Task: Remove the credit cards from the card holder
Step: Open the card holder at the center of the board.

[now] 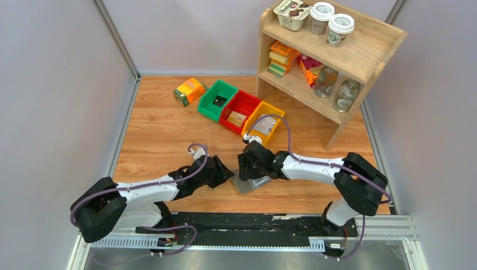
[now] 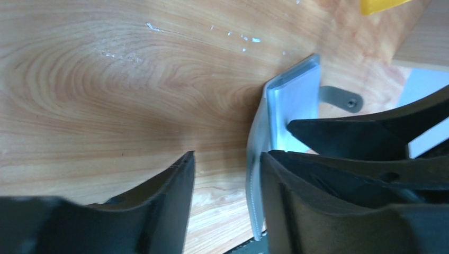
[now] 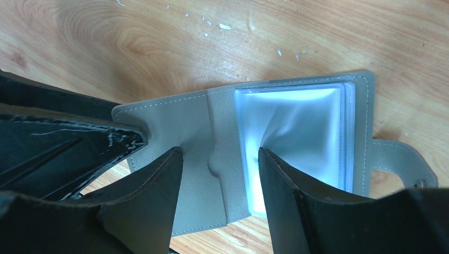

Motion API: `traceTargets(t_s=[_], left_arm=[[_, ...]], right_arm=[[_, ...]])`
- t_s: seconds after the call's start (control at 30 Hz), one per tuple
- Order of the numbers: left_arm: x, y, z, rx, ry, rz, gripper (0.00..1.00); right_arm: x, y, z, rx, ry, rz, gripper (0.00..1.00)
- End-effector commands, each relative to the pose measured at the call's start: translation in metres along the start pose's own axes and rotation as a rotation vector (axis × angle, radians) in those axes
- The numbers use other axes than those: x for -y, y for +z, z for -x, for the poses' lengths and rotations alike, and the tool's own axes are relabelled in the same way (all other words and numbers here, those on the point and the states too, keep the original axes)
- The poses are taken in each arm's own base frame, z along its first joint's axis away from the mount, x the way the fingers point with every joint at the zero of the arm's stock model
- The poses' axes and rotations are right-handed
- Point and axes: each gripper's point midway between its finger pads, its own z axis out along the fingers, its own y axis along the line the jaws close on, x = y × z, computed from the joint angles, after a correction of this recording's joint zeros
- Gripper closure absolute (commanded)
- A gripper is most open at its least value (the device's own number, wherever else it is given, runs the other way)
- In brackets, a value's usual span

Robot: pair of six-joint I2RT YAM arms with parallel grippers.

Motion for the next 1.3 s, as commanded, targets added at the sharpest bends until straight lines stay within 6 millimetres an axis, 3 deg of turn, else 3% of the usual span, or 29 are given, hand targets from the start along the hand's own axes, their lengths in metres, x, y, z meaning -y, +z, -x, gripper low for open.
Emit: traceTargets(t_s=[0.0,0.07,0.2,0.4,0.53,0.9,1.27], left_arm=[[0.030,0.008,0.004,-0.004,0.015,-0.065,0.51],[0.035,0.010,0.006,0.005,0.028,-0.082,0.62],[0.035,0.011,0.018,0.055,0.081,-0.065,1.00],[0.008,0.008,0.053,0.202,0.190,0.079,1.00],[-0.003,0.010,0.064,0.232,0.207,0.121,1.00],[-0.011,0.023,0.052,0.125,0.259,0.130,1.00],[-0.013,0.030,0.046,0.071,0.261,0.128,1.00]], right_arm=[[-0.005,-0.001,0.011,0.030,0.012,0.009,0.40],[-0.005,-0.002,0.013,0.039,0.013,0.011,0.40],[-0.006,-0.008,0.020,0.066,0.016,0.018,0.39],[-0.009,-0.040,0.047,0.184,0.049,0.017,0.34],[-0.001,-0.049,0.055,0.232,0.054,-0.022,0.26],[0.012,-0.023,0.059,0.185,0.039,-0.114,0.23],[-0.001,-0.008,0.058,0.147,0.034,-0.062,0.23]])
